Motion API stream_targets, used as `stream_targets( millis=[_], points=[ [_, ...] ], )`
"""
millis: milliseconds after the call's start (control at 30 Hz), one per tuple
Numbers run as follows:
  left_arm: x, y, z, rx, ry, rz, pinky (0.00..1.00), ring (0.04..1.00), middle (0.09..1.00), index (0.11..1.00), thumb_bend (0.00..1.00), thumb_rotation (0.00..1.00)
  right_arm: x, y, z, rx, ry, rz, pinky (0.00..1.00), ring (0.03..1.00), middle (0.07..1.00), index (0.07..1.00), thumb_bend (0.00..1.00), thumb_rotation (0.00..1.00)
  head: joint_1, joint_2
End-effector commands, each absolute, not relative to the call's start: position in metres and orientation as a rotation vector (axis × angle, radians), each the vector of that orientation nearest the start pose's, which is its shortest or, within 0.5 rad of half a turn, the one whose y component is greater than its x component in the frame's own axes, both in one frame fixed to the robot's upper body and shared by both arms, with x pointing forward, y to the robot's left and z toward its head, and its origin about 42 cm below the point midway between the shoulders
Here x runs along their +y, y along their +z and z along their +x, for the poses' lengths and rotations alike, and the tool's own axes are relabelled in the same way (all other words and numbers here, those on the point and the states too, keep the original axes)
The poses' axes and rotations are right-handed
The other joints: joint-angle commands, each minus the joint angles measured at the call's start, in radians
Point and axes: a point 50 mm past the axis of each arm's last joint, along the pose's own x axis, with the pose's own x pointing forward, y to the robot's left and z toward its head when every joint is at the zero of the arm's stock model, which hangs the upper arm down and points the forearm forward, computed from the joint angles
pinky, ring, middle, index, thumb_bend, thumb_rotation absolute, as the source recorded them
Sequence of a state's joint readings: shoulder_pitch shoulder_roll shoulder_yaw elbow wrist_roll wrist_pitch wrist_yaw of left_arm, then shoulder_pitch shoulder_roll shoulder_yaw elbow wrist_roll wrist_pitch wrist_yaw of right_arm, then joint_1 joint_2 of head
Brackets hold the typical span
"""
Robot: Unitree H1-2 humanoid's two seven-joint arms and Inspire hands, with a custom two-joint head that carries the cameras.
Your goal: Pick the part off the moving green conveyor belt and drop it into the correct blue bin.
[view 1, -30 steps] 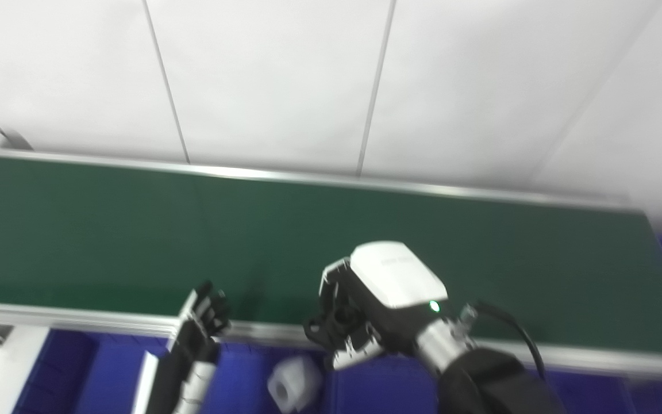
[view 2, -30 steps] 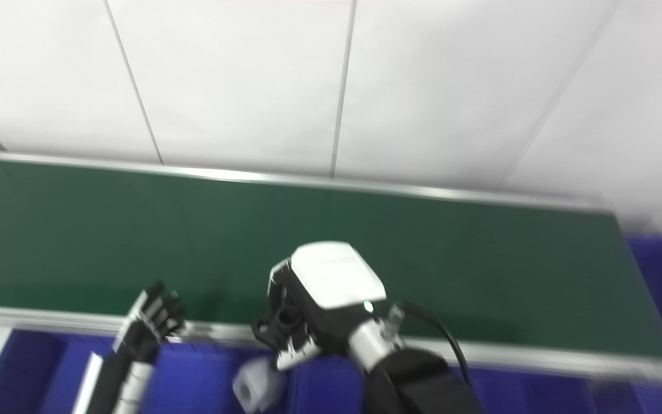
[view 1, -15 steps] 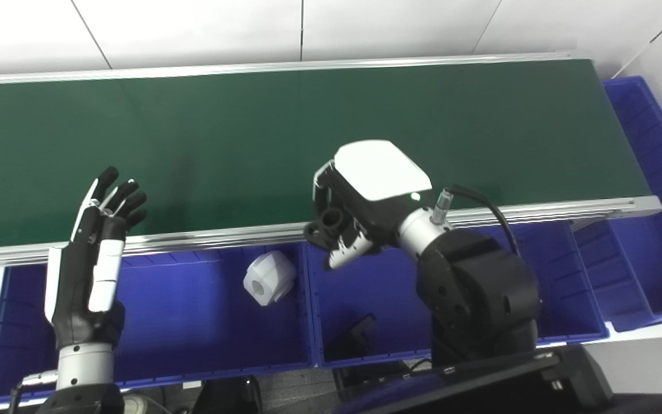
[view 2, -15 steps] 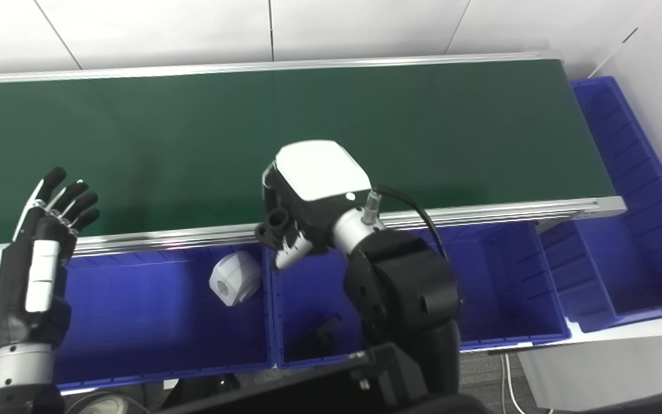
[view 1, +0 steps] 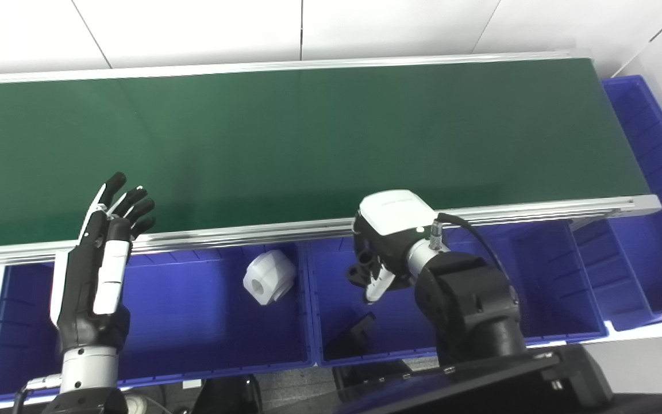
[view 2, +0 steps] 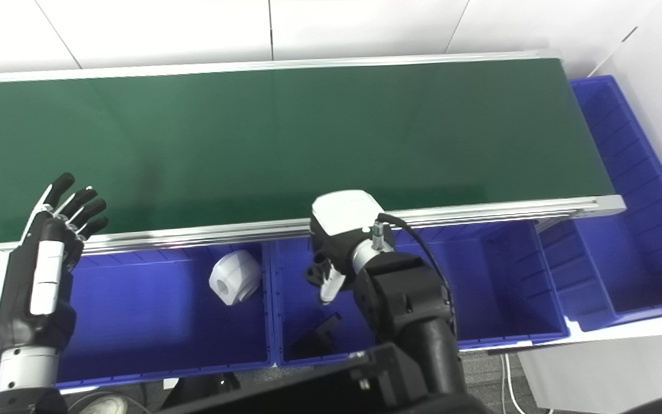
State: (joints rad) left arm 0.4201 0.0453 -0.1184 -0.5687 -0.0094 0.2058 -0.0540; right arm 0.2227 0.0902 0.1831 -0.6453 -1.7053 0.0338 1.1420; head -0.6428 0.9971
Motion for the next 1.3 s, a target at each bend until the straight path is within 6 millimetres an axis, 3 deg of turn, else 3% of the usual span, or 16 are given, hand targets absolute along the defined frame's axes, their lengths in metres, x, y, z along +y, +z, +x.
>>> stream_targets(
  millis=[0, 33, 67, 100, 200, 333, 633, 733, 900, 1000, 1067, 1167, 1233, 1267],
  points=[
    [0.206, 0.159, 0.148, 0.006, -0.075, 0.014, 0.79, 0.821, 0.840, 0.909, 0.47, 0.84, -0.165, 0.170, 0.192, 0.499, 0.517, -1.551, 0.18, 0.292, 0.436, 0.516, 0.52, 0.00, 0.001, 0.001],
    [0.205, 0.159, 0.148, 0.007, -0.074, 0.012, 0.79, 0.821, 0.840, 0.908, 0.48, 0.84, -0.166, 0.167, 0.192, 0.498, 0.506, -1.558, 0.19, 0.300, 0.456, 0.503, 0.53, 0.00, 0.007, 0.000],
    [0.204, 0.159, 0.148, 0.006, -0.071, 0.009, 0.79, 0.819, 0.838, 0.905, 0.48, 0.84, -0.167, 0.164, 0.193, 0.492, 0.491, -1.565, 0.31, 0.423, 0.547, 0.595, 0.68, 0.16, 0.007, 0.000],
    [0.203, 0.159, 0.148, 0.004, -0.072, 0.008, 0.79, 0.819, 0.838, 0.904, 0.48, 0.84, -0.168, 0.162, 0.192, 0.490, 0.476, -1.574, 0.33, 0.447, 0.565, 0.616, 0.72, 0.20, 0.015, 0.000],
    [0.201, 0.159, 0.148, 0.000, -0.078, 0.008, 0.79, 0.822, 0.841, 0.906, 0.47, 0.85, -0.169, 0.161, 0.191, 0.470, 0.454, -1.620, 0.56, 0.657, 0.732, 0.735, 0.93, 0.47, 0.024, -0.002],
    [0.199, 0.159, 0.148, -0.001, -0.079, 0.016, 0.78, 0.823, 0.841, 0.904, 0.49, 0.85, -0.170, 0.162, 0.188, 0.448, 0.457, -1.639, 0.69, 0.758, 0.792, 0.776, 1.00, 0.61, 0.038, -0.002],
    [0.197, 0.155, 0.145, -0.004, -0.085, 0.015, 0.80, 0.831, 0.846, 0.899, 0.54, 0.84, -0.171, 0.167, 0.183, 0.451, 0.487, -1.598, 0.72, 0.798, 0.832, 0.820, 1.00, 0.73, 0.067, -0.008],
    [0.196, 0.154, 0.144, -0.002, -0.086, 0.015, 0.81, 0.833, 0.849, 0.901, 0.57, 0.84, -0.171, 0.169, 0.181, 0.466, 0.504, -1.577, 0.68, 0.784, 0.830, 0.824, 1.00, 0.74, 0.072, -0.008],
    [0.190, 0.152, 0.140, 0.000, -0.094, 0.012, 0.80, 0.828, 0.845, 0.903, 0.53, 0.86, -0.176, 0.180, 0.169, 0.459, 0.517, -1.477, 0.64, 0.755, 0.807, 0.796, 1.00, 0.70, 0.152, -0.018],
    [0.184, 0.150, 0.136, 0.001, -0.101, -0.006, 0.79, 0.822, 0.843, 0.905, 0.51, 0.84, -0.179, 0.194, 0.157, 0.421, 0.512, -1.388, 0.64, 0.758, 0.800, 0.789, 0.97, 0.73, 0.212, -0.027],
    [0.180, 0.148, 0.134, 0.002, -0.099, -0.013, 0.79, 0.823, 0.846, 0.907, 0.49, 0.83, -0.179, 0.202, 0.146, 0.362, 0.485, -1.288, 0.61, 0.740, 0.781, 0.776, 0.92, 0.78, 0.254, -0.036],
    [0.174, 0.146, 0.130, -0.007, -0.099, 0.002, 0.77, 0.824, 0.846, 0.908, 0.49, 0.83, -0.176, 0.211, 0.128, 0.274, 0.443, -1.105, 0.57, 0.697, 0.749, 0.762, 0.77, 0.96, 0.297, -0.049],
    [0.170, 0.144, 0.127, -0.014, -0.098, 0.002, 0.77, 0.828, 0.844, 0.902, 0.48, 0.82, -0.176, 0.213, 0.119, 0.227, 0.411, -1.022, 0.52, 0.658, 0.731, 0.749, 0.69, 0.99, 0.327, -0.062],
    [0.167, 0.144, 0.125, -0.014, -0.095, 0.004, 0.77, 0.829, 0.844, 0.901, 0.48, 0.82, -0.172, 0.210, 0.113, 0.155, 0.326, -0.880, 0.51, 0.654, 0.730, 0.748, 0.68, 1.00, 0.356, -0.076]
  ],
)
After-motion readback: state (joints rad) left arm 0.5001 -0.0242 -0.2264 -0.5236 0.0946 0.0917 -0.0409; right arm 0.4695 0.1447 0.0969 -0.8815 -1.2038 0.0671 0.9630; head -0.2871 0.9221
